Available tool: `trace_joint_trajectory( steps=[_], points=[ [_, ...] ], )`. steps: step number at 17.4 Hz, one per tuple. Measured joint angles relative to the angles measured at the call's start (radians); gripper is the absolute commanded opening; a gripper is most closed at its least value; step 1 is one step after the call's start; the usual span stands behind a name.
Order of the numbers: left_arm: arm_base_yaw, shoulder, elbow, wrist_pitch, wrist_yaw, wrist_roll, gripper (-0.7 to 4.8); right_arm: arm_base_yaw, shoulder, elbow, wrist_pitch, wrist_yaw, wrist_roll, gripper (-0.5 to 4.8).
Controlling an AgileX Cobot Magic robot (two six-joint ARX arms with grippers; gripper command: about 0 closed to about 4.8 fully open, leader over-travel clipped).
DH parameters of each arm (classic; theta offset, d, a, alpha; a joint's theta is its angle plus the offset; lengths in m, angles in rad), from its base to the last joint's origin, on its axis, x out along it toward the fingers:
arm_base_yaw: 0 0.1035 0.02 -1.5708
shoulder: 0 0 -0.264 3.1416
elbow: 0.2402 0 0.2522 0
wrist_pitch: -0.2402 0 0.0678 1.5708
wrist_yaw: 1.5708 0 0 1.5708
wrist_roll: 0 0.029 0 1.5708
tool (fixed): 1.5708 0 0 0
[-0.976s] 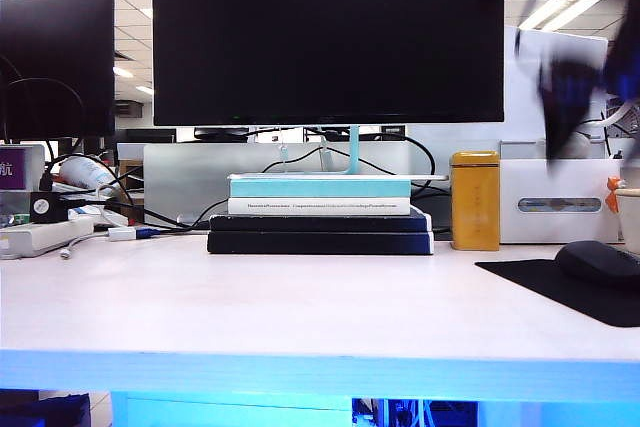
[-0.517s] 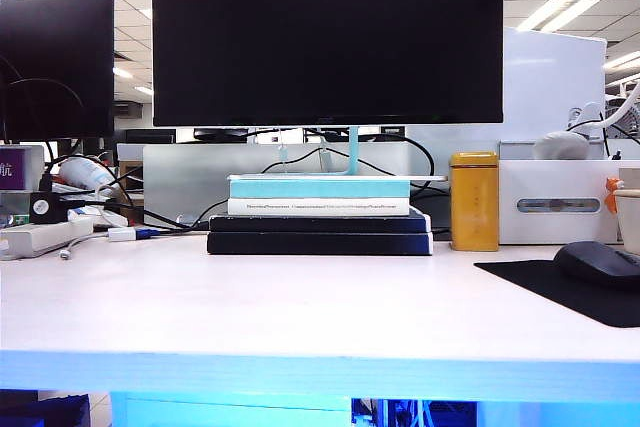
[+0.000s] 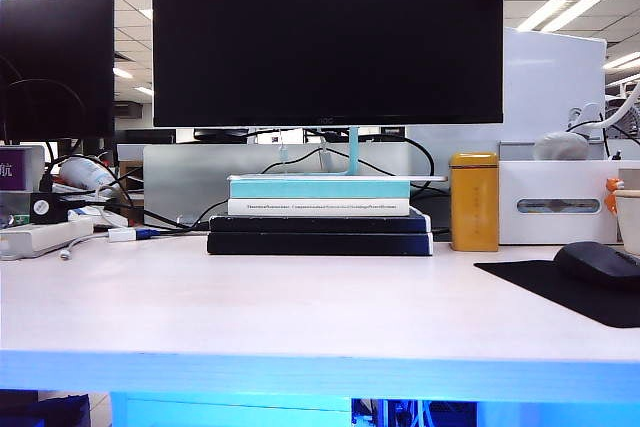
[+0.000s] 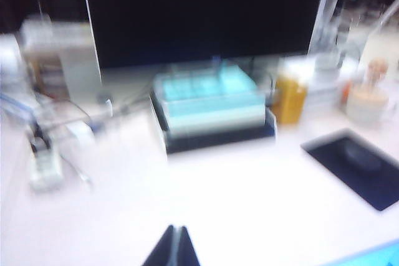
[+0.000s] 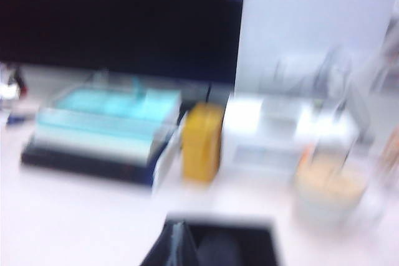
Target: Place the black mouse on the black mouse pad.
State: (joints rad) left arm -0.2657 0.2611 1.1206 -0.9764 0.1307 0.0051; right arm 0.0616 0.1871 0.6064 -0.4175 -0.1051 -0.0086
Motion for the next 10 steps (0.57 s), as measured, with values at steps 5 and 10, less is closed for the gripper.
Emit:
trace_joint_trajectory(
  steps=[5, 10],
  points=[
    [0.000, -0.093, -0.445, 0.419, 0.000, -0.080, -0.06, 0.000, -0.166, -0.238, 0.032, 0.068, 0.024, -0.01],
    [0.000, -0.014, -0.763, 0.755, -0.019, -0.140, -0.06, 0.000, -0.183, -0.387, 0.096, 0.085, 0.105, -0.01]
  ],
)
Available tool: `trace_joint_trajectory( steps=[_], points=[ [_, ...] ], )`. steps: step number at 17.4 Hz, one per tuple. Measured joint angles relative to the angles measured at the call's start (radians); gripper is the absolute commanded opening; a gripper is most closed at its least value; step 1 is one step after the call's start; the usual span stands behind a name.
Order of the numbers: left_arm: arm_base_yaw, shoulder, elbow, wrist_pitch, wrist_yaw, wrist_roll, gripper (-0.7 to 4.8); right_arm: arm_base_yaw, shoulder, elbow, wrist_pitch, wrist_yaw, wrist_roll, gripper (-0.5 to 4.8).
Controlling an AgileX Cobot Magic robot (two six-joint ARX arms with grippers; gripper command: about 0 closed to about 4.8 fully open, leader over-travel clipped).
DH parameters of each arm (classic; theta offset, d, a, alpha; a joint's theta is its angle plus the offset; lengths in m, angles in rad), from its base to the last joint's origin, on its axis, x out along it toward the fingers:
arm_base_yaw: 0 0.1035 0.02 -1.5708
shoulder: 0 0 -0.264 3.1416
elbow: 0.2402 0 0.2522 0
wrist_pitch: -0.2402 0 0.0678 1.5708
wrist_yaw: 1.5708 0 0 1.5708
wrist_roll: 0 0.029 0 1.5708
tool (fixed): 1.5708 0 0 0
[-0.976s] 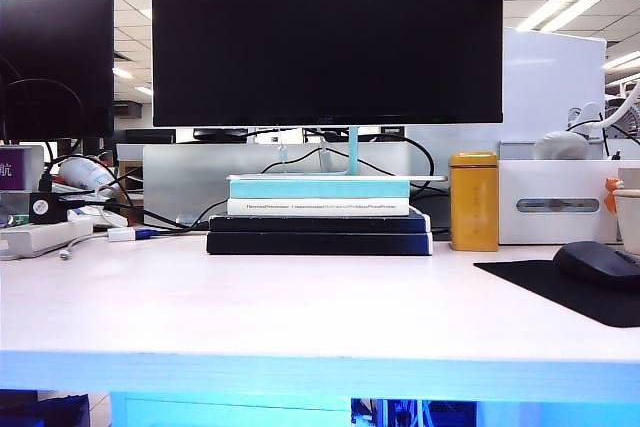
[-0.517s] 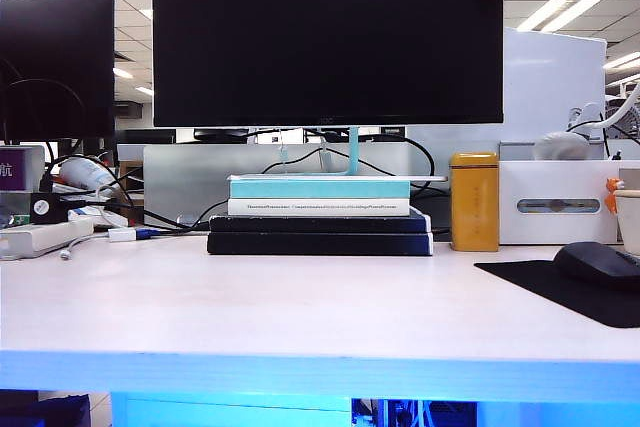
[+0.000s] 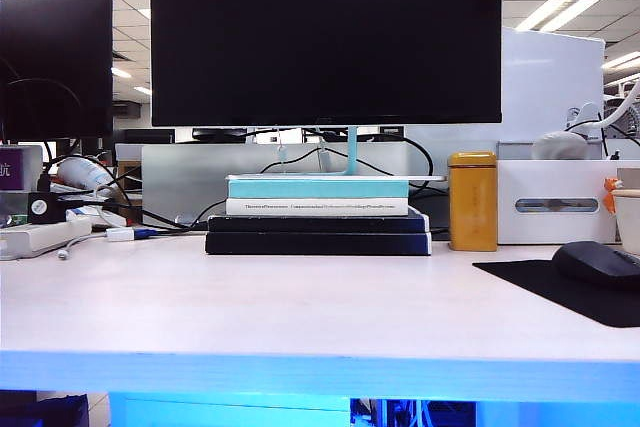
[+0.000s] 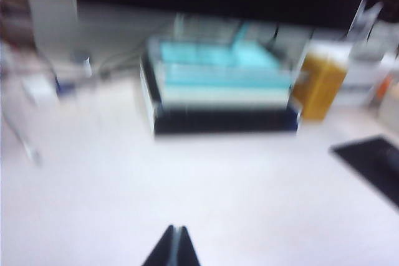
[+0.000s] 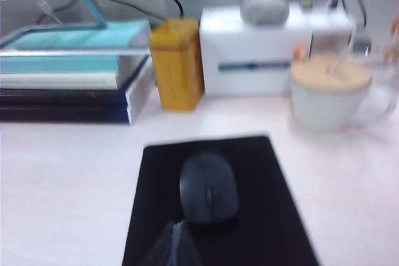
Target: Place the black mouse on the black mouse pad.
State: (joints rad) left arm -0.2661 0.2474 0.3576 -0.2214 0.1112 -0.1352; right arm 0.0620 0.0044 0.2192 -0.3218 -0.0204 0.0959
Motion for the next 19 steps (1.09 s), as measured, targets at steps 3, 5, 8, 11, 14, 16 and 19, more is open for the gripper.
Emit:
trace_joint_trajectory(
  steps=[3, 5, 8, 11, 14, 16, 19],
  points=[
    [0.000, 0.057, -0.157, 0.108, -0.037, -0.026, -0.06, 0.000, 0.000, -0.091, 0.042, 0.000, 0.011, -0.01],
    [0.000, 0.072, -0.263, 0.176, -0.049, -0.027, -0.06, 0.000, 0.000, -0.161, 0.045, -0.002, 0.013, -0.01],
    [0.000, 0.067, -0.350, 0.244, -0.048, -0.020, -0.06, 0.000, 0.005, -0.186, 0.087, -0.026, 0.007, -0.01],
    [0.000, 0.067, -0.350, 0.239, -0.063, 0.069, 0.15, 0.000, 0.000, -0.186, 0.087, -0.026, 0.005, -0.01],
    [0.001, 0.066, -0.350, 0.228, -0.071, 0.090, 0.26, 0.000, 0.000, -0.187, 0.088, -0.026, 0.005, -0.01],
    [0.000, 0.066, -0.350, 0.228, -0.067, 0.079, 0.26, 0.000, 0.000, -0.187, 0.088, -0.026, 0.005, -0.01],
    [0.000, 0.066, -0.350, 0.228, -0.067, 0.078, 0.26, 0.000, 0.000, -0.187, 0.088, -0.026, 0.005, -0.01]
  ],
)
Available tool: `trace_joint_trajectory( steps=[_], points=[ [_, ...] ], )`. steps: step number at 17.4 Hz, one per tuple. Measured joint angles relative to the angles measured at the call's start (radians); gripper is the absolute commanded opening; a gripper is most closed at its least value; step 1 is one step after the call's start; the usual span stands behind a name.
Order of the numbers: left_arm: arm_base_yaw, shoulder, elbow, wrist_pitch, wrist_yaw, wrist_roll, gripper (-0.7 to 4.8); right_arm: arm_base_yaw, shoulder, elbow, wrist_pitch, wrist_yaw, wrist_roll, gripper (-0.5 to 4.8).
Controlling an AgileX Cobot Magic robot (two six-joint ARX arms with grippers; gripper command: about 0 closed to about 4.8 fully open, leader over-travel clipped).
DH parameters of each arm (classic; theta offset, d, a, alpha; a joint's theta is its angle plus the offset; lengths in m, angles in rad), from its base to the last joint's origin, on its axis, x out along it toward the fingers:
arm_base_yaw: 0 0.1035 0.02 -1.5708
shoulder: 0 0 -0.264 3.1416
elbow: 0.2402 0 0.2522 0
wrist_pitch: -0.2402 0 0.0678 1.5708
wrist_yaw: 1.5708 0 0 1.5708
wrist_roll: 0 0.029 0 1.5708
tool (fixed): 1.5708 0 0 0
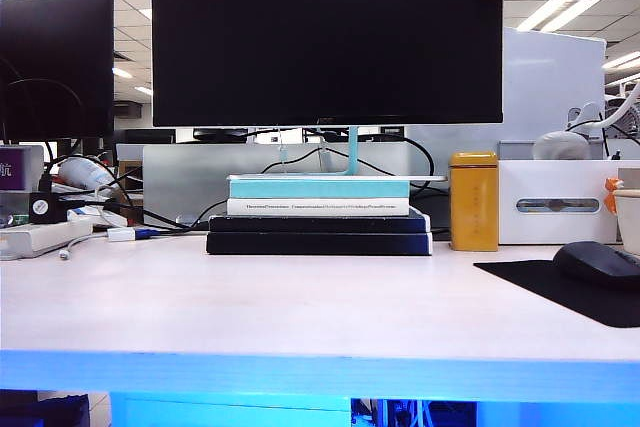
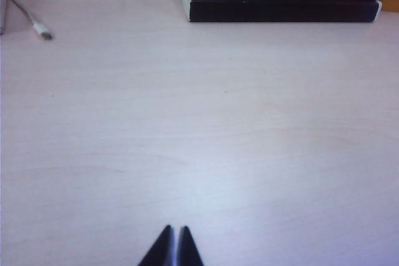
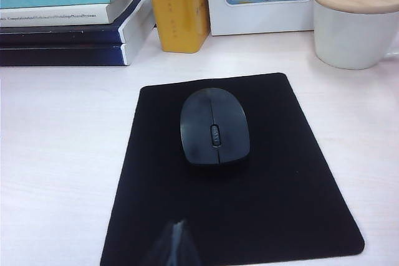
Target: Place the black mouse on the black mouse pad.
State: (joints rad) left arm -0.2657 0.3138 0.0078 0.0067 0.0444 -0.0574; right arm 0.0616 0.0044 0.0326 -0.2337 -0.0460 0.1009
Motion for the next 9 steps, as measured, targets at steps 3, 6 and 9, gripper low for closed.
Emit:
trace_joint_trajectory(
  steps=[3, 6, 9],
  points=[
    [0.005, -0.065, 0.000, -0.042, 0.000, 0.000, 0.26, -0.001, -0.001, -0.003, 0.010, 0.000, 0.000, -0.01],
    [0.113, -0.227, 0.000, -0.070, 0.064, -0.001, 0.26, -0.043, -0.001, -0.008, 0.023, -0.014, 0.000, -0.01],
    [0.289, -0.307, 0.000, -0.080, 0.112, -0.003, 0.26, -0.124, -0.002, -0.023, 0.066, -0.024, 0.000, -0.01]
  ],
)
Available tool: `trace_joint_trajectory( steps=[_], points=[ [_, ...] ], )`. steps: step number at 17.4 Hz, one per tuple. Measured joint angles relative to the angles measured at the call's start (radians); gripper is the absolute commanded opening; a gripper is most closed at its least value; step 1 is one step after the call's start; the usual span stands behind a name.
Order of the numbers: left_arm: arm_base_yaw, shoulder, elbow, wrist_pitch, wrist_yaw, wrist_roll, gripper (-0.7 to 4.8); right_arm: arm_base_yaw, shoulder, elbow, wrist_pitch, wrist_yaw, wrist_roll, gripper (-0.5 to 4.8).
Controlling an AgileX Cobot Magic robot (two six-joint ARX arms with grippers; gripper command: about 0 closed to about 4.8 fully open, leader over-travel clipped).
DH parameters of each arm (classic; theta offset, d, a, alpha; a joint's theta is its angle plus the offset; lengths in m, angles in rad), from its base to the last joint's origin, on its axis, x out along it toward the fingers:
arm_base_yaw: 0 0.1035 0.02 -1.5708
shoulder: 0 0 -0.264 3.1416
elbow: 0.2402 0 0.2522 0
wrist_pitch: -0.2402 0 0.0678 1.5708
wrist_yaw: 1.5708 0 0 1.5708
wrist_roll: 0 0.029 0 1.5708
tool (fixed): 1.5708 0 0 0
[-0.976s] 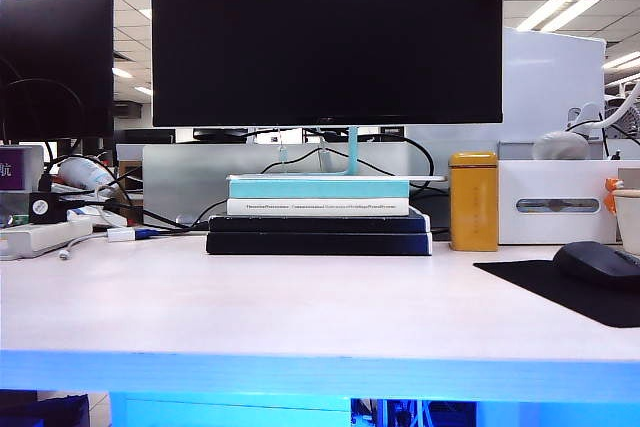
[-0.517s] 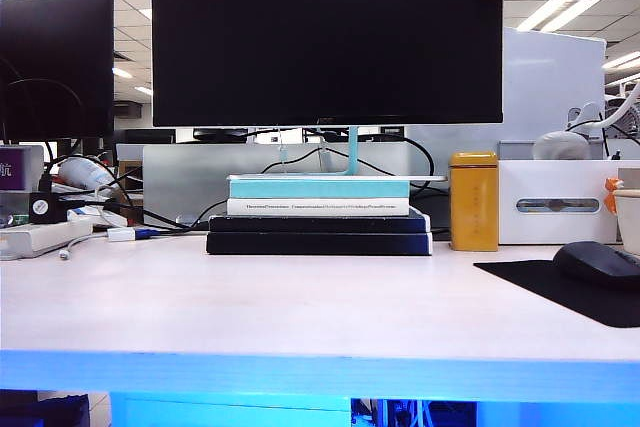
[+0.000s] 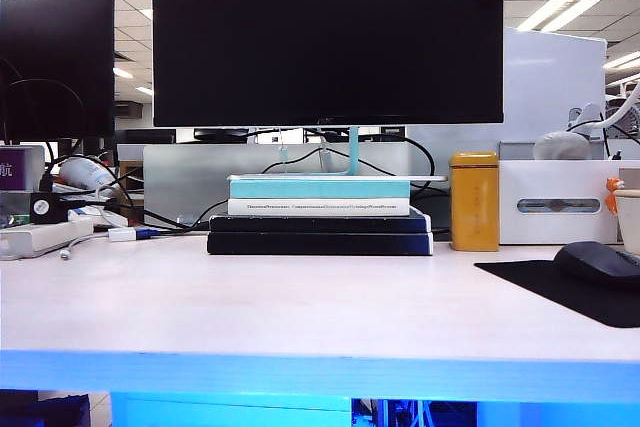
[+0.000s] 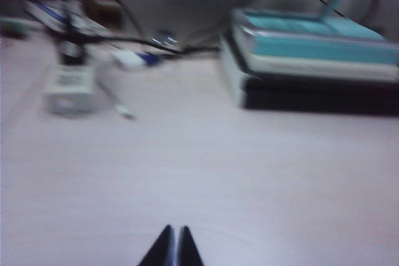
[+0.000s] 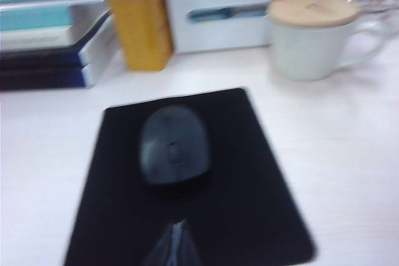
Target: Place the black mouse on the black mouse pad.
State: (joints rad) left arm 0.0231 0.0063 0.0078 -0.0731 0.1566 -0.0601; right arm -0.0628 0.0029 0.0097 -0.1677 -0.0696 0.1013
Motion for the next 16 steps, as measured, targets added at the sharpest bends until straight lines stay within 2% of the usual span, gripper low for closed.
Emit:
trace_joint_trajectory(
  steps=[2, 3, 5, 16],
  points=[
    [0.087, -0.001, 0.000, 0.013, -0.023, 0.000, 0.26, -0.036, 0.000, 0.000, 0.005, 0.002, 0.000, -0.01],
    [0.095, -0.001, 0.000, 0.008, -0.032, 0.000, 0.26, -0.037, 0.000, 0.000, 0.005, 0.003, 0.000, -0.01],
    [0.097, -0.001, 0.000, 0.009, -0.061, -0.001, 0.26, -0.038, 0.000, 0.000, 0.005, 0.002, 0.000, -0.01],
    [0.097, -0.001, 0.000, 0.009, -0.063, 0.000, 0.26, -0.038, 0.000, 0.000, 0.005, 0.002, 0.000, -0.01]
  ],
)
